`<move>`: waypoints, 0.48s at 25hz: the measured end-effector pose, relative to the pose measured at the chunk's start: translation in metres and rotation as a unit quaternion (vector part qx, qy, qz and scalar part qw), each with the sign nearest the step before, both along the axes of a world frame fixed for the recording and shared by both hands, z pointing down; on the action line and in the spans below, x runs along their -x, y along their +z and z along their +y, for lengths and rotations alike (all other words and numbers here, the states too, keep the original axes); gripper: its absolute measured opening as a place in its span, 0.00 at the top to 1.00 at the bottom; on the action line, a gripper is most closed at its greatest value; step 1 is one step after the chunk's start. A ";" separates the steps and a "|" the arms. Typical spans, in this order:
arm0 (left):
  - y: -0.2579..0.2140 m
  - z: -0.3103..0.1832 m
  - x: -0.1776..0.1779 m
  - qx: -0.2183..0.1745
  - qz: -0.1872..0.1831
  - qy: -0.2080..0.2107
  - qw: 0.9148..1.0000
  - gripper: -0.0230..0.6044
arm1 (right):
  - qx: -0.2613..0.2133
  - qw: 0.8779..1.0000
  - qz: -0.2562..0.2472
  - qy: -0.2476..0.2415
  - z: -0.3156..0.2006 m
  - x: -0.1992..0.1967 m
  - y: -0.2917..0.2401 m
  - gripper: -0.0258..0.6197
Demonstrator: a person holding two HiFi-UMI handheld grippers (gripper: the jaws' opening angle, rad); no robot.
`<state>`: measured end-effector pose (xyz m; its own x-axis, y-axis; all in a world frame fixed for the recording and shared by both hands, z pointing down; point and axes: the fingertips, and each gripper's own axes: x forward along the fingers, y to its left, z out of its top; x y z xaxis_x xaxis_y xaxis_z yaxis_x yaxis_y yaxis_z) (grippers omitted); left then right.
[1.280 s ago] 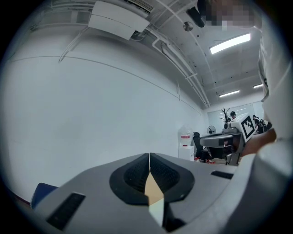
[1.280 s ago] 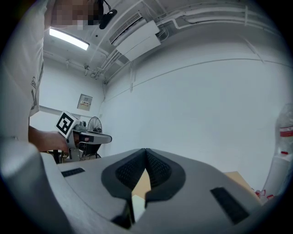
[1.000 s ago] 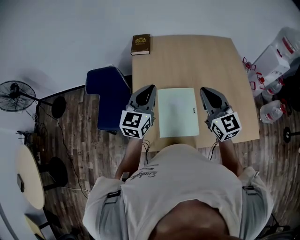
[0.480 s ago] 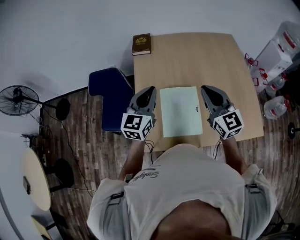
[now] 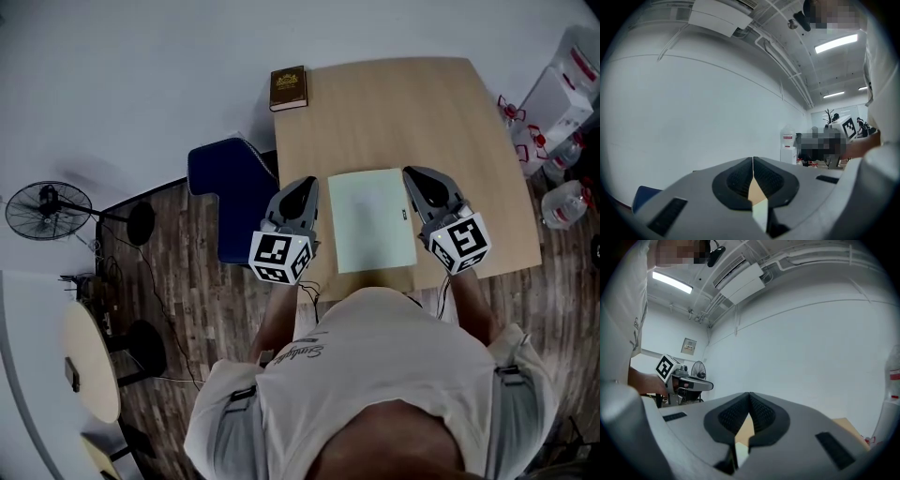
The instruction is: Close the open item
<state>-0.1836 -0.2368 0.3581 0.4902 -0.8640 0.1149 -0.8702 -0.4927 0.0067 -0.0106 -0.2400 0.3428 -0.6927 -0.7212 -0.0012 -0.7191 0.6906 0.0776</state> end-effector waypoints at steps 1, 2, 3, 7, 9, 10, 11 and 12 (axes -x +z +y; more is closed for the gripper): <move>0.000 0.000 0.000 0.000 0.000 -0.001 1.000 0.94 | -0.001 1.000 0.002 -0.001 0.001 0.000 0.001 0.97; -0.001 0.001 0.000 -0.001 0.001 -0.001 1.000 0.94 | 0.000 1.000 0.003 -0.002 0.002 0.001 0.001 0.97; -0.002 0.001 0.000 -0.002 0.002 -0.001 1.000 0.94 | 0.000 1.000 0.002 -0.002 0.003 0.001 0.001 0.97; -0.001 0.002 0.002 -0.003 0.011 0.001 1.000 0.94 | -0.002 1.000 -0.001 0.000 0.005 0.001 0.003 0.97; 0.001 0.003 0.004 0.000 0.014 0.000 1.000 0.94 | -0.001 1.000 -0.005 0.004 0.005 0.000 0.004 0.97; 0.002 0.003 0.004 0.001 0.015 0.000 1.000 0.94 | 0.001 1.000 -0.007 0.006 0.005 0.000 0.004 0.97; 0.003 0.004 0.004 0.002 0.015 -0.001 1.000 0.94 | 0.002 1.000 -0.008 0.007 0.006 -0.001 0.005 0.97; 0.004 0.005 0.004 0.003 0.016 -0.002 1.000 0.94 | 0.004 1.000 -0.009 0.007 0.007 -0.001 0.005 0.97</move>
<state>-0.1879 -0.2313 0.3618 0.4910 -0.8649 0.1045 -0.8710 -0.4899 0.0380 -0.0100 -0.2331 0.3480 -0.6830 -0.7304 -0.0080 -0.7294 0.6815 0.0602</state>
